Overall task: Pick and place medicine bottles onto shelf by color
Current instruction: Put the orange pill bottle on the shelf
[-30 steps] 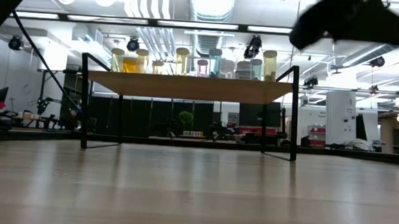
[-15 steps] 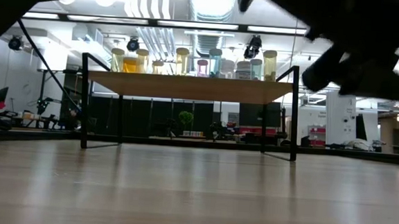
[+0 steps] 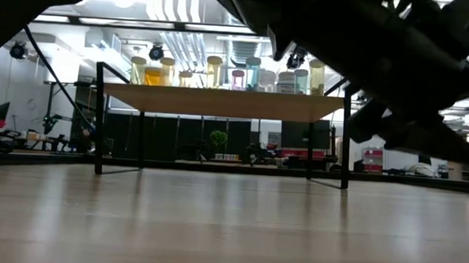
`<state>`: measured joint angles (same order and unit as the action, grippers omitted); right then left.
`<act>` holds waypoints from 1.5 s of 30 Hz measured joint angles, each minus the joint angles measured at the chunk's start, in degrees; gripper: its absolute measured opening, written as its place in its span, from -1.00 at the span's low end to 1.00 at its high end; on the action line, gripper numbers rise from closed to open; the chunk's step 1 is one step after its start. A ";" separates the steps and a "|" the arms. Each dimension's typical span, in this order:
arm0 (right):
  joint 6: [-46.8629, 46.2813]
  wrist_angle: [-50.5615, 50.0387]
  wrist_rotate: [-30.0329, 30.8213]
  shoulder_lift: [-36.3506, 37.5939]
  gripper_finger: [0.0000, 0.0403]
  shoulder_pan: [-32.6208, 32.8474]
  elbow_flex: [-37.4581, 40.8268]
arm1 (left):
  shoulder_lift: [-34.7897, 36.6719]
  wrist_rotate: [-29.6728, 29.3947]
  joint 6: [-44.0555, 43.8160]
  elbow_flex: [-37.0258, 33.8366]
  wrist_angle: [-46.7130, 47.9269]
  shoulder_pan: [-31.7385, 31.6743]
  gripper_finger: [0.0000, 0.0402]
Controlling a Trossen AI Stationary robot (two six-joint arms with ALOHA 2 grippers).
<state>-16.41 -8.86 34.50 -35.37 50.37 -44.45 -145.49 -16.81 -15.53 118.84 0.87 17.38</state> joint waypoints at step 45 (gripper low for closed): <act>-3.10 -2.97 1.60 3.09 -0.34 0.00 -3.79 | 9.96 -4.86 2.45 0.22 10.89 1.69 -0.09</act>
<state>-19.51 -11.82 36.10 -32.29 50.37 -48.24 -135.53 -21.67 -13.08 119.06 11.76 19.07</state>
